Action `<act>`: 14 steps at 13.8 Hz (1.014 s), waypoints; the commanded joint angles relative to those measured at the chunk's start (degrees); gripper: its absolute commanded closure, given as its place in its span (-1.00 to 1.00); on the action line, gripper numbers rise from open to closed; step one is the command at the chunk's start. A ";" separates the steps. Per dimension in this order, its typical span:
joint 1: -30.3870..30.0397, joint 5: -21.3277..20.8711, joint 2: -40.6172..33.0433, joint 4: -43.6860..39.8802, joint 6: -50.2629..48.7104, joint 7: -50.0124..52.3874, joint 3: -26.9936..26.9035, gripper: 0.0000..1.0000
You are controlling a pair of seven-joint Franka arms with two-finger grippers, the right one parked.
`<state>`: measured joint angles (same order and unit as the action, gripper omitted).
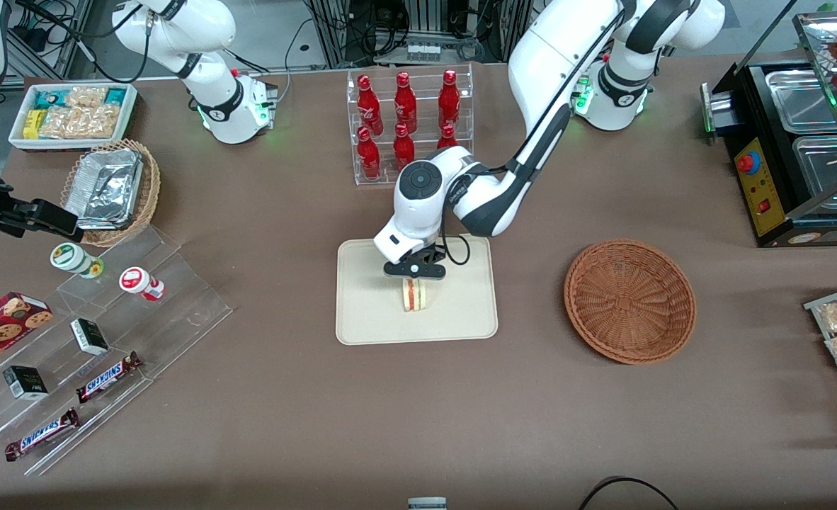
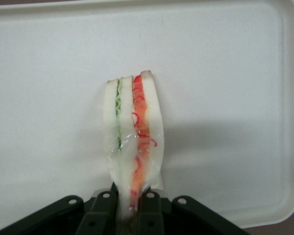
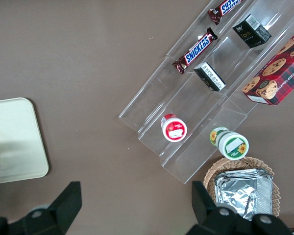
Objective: Place sandwich from basket to tray
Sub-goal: 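Lower the sandwich onto the tray and open the left gripper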
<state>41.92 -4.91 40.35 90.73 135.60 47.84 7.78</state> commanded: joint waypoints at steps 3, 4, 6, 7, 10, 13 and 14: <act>0.88 -1.06 0.17 -1.61 -0.33 1.38 -1.01 -1.00; 0.88 -1.06 -0.36 -1.70 -0.42 1.46 -1.19 -1.00; 0.62 -0.97 -3.07 -1.87 -1.12 1.46 -2.23 -1.00; 0.62 -0.97 -4.74 -2.22 -2.69 1.46 -3.11 -1.00; -0.78 -0.89 -9.14 -3.81 -10.16 1.46 -3.82 -1.00; -5.86 -0.97 -14.58 -3.72 -16.66 0.33 -3.82 -1.00; -8.76 -0.63 -16.60 -3.37 -18.51 -1.24 -3.65 -1.00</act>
<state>37.74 -5.12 27.83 85.93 120.45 47.94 3.63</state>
